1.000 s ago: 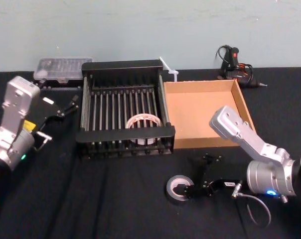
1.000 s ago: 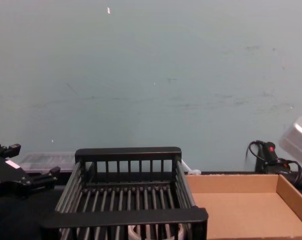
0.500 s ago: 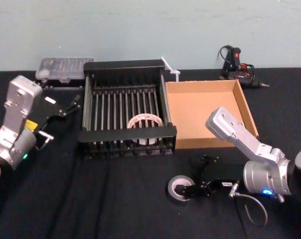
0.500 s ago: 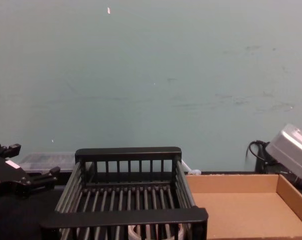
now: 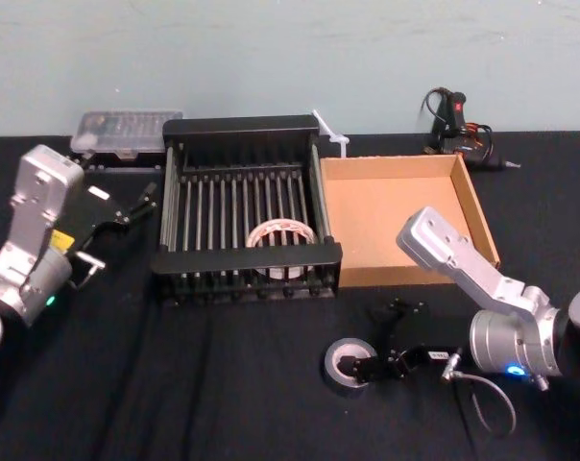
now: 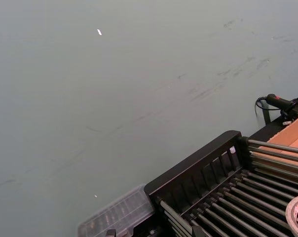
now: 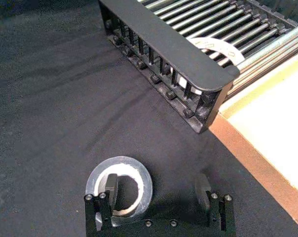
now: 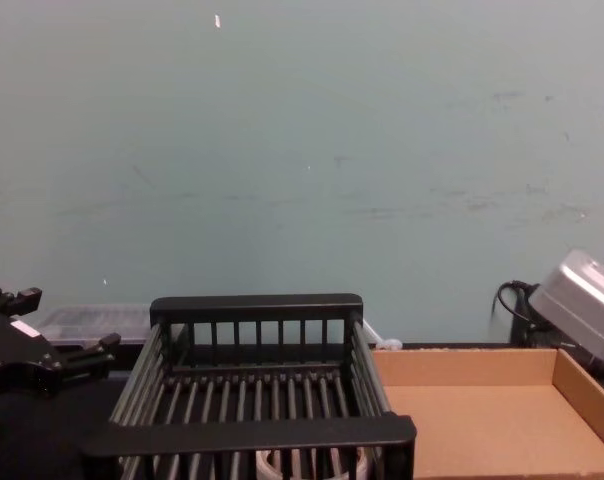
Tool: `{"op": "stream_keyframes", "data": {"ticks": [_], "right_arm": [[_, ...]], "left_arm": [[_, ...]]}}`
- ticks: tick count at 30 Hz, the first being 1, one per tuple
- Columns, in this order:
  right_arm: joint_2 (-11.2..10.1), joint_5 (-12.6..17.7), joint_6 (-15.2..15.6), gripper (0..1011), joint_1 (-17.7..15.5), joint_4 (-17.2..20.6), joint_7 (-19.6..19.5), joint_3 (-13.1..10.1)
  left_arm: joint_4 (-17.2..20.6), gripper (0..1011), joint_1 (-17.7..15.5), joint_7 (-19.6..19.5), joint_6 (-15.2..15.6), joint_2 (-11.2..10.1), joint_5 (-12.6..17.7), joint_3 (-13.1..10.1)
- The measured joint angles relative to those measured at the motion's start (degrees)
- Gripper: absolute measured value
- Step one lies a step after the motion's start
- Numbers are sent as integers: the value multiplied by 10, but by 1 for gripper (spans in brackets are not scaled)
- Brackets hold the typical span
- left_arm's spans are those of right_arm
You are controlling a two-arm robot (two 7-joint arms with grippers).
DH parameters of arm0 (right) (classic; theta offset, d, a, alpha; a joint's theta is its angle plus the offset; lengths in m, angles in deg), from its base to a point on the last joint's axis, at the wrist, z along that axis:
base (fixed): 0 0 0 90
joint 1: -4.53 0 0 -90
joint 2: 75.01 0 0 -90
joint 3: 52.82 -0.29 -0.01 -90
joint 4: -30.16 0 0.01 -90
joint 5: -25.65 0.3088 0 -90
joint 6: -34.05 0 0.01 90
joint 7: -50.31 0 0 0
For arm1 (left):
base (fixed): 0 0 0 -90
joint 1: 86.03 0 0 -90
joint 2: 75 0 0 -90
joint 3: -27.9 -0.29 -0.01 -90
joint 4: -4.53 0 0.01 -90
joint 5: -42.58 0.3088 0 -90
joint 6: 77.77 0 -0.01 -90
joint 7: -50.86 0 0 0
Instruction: Pick up the white tape and place it into the black box , Pick up the silver tape and place it into the brown box.
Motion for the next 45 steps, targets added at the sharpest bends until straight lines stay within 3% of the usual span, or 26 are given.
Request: {"op": "stream_keyframes", "data": {"ticks": [5, 12, 35, 45], "right_arm": [[0, 0, 0, 993, 0, 0, 0, 0], [-1, 1, 0, 869, -1, 1, 0, -1], [-1, 1, -1, 145, -1, 1, 0, -1], [-1, 1, -1, 138, -1, 1, 0, -1]], "left_arm": [[0, 1001, 0, 0, 0, 0, 0, 0], [0, 1001, 0, 0, 0, 0, 0, 0], [0, 1001, 0, 0, 0, 0, 0, 0], [0, 1001, 0, 0, 0, 0, 0, 0]]}}
